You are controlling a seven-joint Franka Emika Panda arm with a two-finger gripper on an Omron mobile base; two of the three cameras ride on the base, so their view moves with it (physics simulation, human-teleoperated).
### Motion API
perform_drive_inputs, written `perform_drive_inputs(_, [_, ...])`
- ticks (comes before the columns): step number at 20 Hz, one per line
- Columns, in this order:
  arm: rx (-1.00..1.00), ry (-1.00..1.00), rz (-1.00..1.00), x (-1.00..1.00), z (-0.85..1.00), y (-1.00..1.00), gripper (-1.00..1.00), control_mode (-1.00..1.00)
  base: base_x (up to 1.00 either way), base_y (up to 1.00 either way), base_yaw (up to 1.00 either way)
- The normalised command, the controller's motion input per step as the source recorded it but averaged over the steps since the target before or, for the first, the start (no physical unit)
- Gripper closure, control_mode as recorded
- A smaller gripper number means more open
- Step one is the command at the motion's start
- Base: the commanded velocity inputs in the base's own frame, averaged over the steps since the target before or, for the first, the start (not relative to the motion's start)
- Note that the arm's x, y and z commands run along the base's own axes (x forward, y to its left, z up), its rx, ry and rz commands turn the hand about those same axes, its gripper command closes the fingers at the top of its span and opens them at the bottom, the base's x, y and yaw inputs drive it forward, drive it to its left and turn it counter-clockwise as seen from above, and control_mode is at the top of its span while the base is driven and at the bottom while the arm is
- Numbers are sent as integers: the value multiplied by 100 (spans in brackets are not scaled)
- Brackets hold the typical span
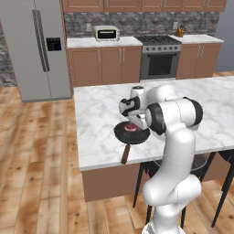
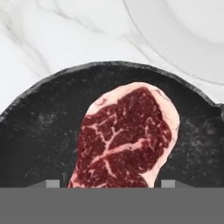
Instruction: Pick up the pan with the steak in it and place it on the dining table. Then place the steak on the plate.
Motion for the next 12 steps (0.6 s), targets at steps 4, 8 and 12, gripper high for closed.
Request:
perform_drive_inputs(4, [0,0,-2,-14,10,-66,100,-100,0,0,0])
perform_drive_inputs(8, [0,0,-4,-14,0,-76,100,-100,0,0,0])
perform_drive_inputs(12, [0,0,-4,-4,0,-79,100,-100,0,0,0])
